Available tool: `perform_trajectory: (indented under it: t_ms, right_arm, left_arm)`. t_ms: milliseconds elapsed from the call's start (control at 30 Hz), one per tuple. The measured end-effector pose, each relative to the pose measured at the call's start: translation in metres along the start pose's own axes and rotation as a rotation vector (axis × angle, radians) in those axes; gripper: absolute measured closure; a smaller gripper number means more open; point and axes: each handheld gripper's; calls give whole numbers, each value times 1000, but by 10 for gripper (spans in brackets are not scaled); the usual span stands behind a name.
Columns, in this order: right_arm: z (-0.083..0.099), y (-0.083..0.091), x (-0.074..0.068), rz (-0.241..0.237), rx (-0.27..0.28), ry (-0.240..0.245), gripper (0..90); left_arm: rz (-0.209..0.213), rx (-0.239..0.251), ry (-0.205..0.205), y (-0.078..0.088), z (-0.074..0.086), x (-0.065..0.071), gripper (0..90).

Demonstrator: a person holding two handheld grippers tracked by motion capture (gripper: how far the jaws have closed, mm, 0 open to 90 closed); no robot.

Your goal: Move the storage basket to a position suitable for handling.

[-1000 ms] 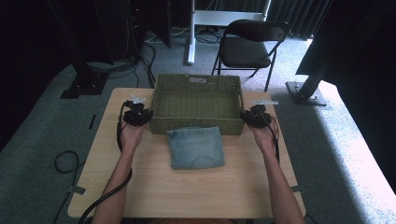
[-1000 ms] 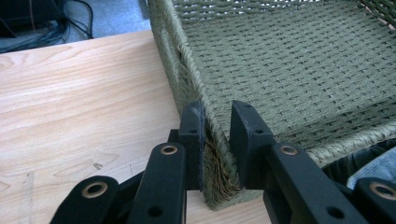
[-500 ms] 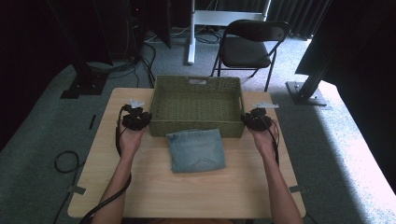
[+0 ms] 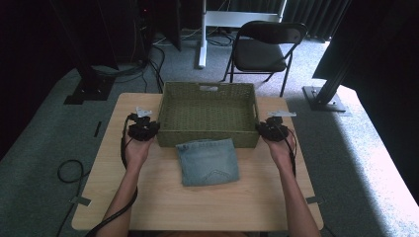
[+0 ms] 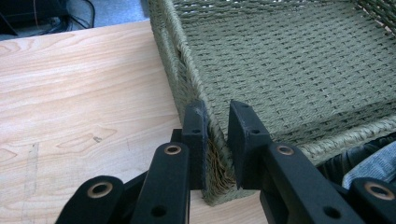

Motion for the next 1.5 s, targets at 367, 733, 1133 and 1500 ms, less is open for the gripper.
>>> perform_trajectory:
  t_ms: [367, 733, 1133, 1500]
  right_arm:
    - [3, 4, -1, -9, -10, -6, 729]
    - [2, 5, 0, -8, 3, 20, 660]
    - [2, 28, -6, -15, 76, 70, 592]
    - [17, 45, -30, -65, 99, 150, 563]
  left_arm:
    - [12, -4, 18, 5, 4, 1, 781]
    - [3, 23, -2, 6, 3, -1, 713]
    - [35, 114, -52, 37, -1, 5, 645]
    - [91, 143, -129, 54, 6, 31, 616]
Point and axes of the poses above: each handheld gripper's, and its own axes: y roughly backward along the jaws, z roughly out of its underside, x roughly to its right, and after that the axes turned 3 degrees about -x, right-handed
